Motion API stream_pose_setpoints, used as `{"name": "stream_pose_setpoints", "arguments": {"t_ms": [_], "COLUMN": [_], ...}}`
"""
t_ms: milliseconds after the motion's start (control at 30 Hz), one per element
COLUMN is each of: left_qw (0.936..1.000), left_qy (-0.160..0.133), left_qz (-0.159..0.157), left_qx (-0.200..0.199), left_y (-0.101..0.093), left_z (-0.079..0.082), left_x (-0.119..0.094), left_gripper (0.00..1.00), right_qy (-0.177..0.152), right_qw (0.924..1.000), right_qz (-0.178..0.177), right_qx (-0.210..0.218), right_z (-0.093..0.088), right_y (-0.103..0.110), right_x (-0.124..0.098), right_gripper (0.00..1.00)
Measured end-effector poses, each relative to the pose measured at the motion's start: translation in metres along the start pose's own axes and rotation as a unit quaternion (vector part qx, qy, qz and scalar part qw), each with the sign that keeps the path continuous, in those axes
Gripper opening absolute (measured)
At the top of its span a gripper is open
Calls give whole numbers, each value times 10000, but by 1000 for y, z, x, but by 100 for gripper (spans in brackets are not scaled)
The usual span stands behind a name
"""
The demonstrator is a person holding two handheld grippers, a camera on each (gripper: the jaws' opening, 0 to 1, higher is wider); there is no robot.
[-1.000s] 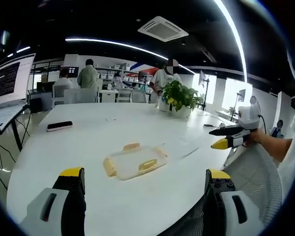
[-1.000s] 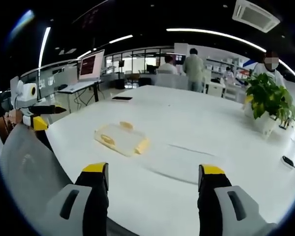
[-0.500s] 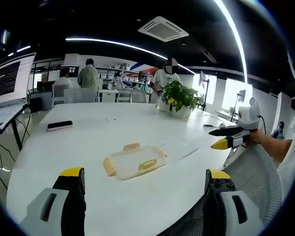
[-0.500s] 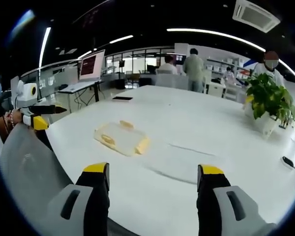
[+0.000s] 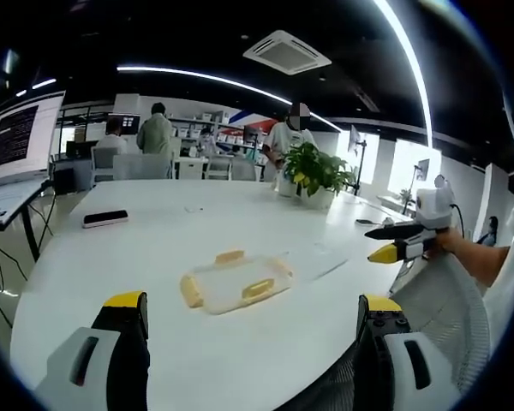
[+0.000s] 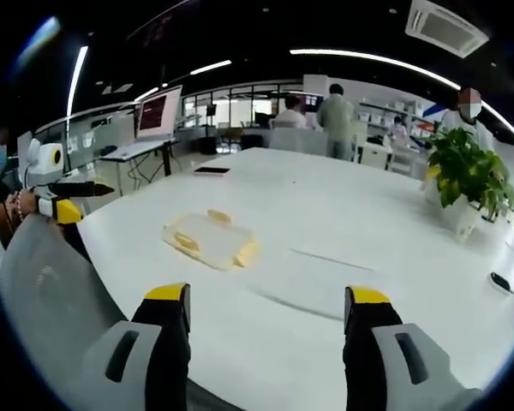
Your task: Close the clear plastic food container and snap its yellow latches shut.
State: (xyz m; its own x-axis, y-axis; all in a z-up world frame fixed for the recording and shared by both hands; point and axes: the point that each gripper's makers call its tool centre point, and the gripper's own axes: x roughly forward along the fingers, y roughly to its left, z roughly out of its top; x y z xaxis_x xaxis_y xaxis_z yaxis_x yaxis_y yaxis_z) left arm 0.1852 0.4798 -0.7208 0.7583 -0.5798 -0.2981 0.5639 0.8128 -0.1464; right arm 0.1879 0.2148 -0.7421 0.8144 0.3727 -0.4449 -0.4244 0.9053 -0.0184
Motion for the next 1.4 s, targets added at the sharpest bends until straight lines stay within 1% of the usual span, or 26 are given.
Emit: {"name": "stream_pose_setpoints", "arguments": {"t_ms": [67, 267, 333, 433, 467, 533, 567, 600, 633, 733, 800, 833, 867, 900, 933, 967, 1000, 1033, 1067, 1133, 1167, 1200, 1233, 1267, 1333, 1400], "left_qw": [10000, 10000, 9999, 9994, 9986, 9973, 9973, 9974, 9976, 9982, 9990, 9986, 9981, 9968, 9962, 9938, 9925, 9921, 9924, 9920, 9916, 9898, 9891, 9862, 9830, 9777], "left_qy": [4, 14, 12, -146, -182, -187, -183, -203, -219, -224, -73, -49, -45, -35, -24, -48, -35, 10, 4, 131, 230, 299, 251, 300, 769, 908], "left_qz": [-11, -17, -66, -90, -161, -405, -386, -374, -380, -431, -445, -438, -440, -558, -649, -1004, -1160, -1201, -1159, -1149, -1130, -1064, -947, -899, -986, -1158], "left_qx": [-27, -7, -119, -305, -474, -585, -603, -577, -543, -352, 30, 299, 429, 564, 581, 469, 377, 370, 402, 506, 579, 894, 1096, 1360, 1343, 1501], "left_y": [0, -1, -1, 2, 1, -4, -2, 0, 0, 4, 9, 12, 14, 13, 11, 2, 0, 3, 7, 15, 20, 30, 38, 46, 54, 56], "left_z": [0, 0, 1, 8, 9, 11, 11, 14, 16, 24, 26, 28, 30, 31, 31, 33, 34, 34, 36, 35, 33, 31, 33, 32, 20, 16], "left_x": [0, 0, 1, -1, -1, 0, 1, 3, 4, 13, 21, 25, 28, 32, 33, 36, 37, 42, 45, 53, 57, 62, 66, 71, 78, 83], "left_gripper": [99, 99, 99, 99, 99, 96, 95, 95, 97, 99, 99, 99, 99, 99, 99, 99, 99, 99, 99, 99, 99, 99, 99, 99, 99, 98], "right_qy": [60, 43, 60, 39, 47, 48, -48, -230, -295, -219, -130, -86, -82, -95, -99, -109, -134, -117, -91, 28, 107, 194, 198, 188, 196, 427], "right_qw": [10000, 10000, 9999, 9998, 9997, 9995, 9993, 9990, 9988, 9988, 9987, 9983, 9980, 9971, 9965, 9956, 9938, 9924, 9911, 9886, 9863, 9833, 9795, 9706, 9659, 9560], "right_qz": [-23, -9, 45, 140, 183, 283, 333, 365, 357, 410, 491, 571, 623, 743, 818, 906, 1060, 1143, 1206, 1324, 1439, 1568, 1725, 2063, 1935, 2187], "right_qx": [-20, 20, 68, 157, 165, 144, 151, 134, 140, 149, 65, -26, -84, -121, -155, -205, -320, -431, -548, -714, -802, -906, -1019, -1228, -1709, -1907], "right_z": [-2, -2, -2, -2, -2, -1, 2, 10, 12, 12, 11, 12, 13, 17, 19, 22, 27, 29, 32, 34, 34, 35, 36, 37, 44, 41], "right_y": [-1, -1, 1, 4, 5, 9, 10, 11, 9, 7, 7, 8, 8, 10, 12, 13, 16, 17, 18, 18, 20, 22, 24, 32, 25, 30], "right_x": [0, 0, 0, 1, 1, 2, 2, 2, 1, 3, 6, 8, 10, 13, 15, 18, 23, 26, 30, 41, 46, 53, 58, 62, 75, 80], "right_gripper": [70, 70, 70, 72, 74, 77, 78, 79, 82, 84, 83, 84, 84, 84, 83, 82, 81, 80, 80, 82, 85, 88, 90, 91, 92, 86]}}
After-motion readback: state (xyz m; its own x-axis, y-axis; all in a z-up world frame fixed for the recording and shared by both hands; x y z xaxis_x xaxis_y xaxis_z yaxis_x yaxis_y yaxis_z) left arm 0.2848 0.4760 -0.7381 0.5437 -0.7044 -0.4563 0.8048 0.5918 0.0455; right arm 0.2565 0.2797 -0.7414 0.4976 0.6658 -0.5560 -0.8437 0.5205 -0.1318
